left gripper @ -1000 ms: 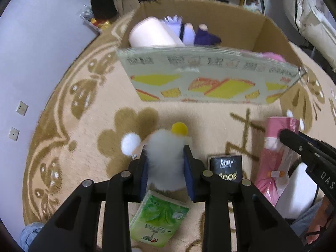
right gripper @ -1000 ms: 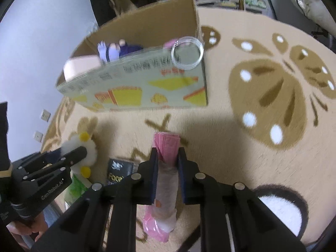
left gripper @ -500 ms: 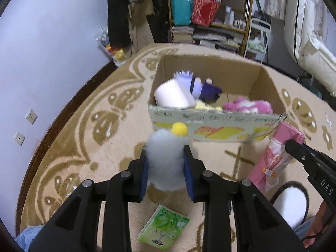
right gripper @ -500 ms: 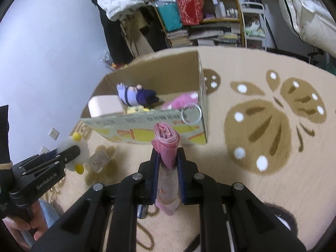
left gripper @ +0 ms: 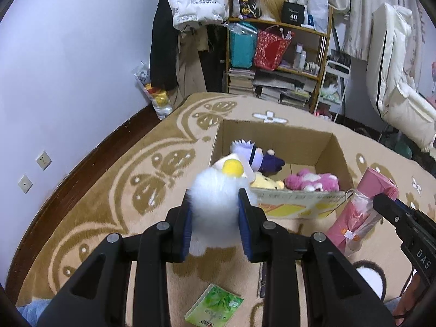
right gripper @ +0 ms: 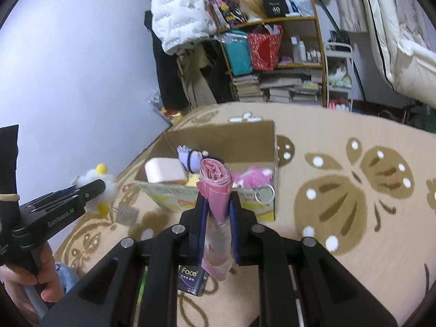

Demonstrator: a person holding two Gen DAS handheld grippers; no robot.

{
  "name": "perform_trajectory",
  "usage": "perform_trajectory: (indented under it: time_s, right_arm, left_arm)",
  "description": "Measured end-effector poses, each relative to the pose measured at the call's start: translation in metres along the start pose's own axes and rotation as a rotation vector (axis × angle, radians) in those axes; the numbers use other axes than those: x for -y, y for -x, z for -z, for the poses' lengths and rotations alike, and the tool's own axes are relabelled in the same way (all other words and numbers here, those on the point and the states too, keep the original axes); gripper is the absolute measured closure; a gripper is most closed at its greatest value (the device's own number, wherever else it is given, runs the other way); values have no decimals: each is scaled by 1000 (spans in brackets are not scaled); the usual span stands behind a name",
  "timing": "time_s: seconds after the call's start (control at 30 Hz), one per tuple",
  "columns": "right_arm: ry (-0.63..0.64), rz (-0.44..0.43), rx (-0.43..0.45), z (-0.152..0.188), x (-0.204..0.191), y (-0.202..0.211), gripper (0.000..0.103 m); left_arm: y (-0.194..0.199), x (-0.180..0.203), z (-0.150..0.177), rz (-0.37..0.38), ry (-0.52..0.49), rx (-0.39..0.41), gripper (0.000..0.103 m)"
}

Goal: Organize soft objects
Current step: 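Lift white keychain toward box with left tool while right tool carries pink roll, then open left tool over box to drop keychain while right tool drops pink roll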

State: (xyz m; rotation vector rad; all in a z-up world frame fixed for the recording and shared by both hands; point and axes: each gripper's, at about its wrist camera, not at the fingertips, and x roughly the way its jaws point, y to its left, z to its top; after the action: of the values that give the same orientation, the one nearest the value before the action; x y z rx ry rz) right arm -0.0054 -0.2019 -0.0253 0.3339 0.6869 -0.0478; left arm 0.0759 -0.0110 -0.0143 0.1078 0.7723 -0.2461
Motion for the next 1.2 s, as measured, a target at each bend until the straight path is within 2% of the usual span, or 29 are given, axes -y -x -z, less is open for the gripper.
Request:
perform_trajectory:
  time_s: [0.47, 1.03, 1.2]
  right_arm:
    - [31, -45, 102, -35, -8, 5, 87]
    - [60, -49, 90, -88, 2, -32, 87]
    - [80, -29, 63, -91, 7, -51, 87]
  left_arm:
    - [-5, 17, -34, -18, -60, 84, 75]
    - [-41, 42, -77, -91, -163, 108, 75]
    - [-54, 55, -87, -91, -190, 116, 74]
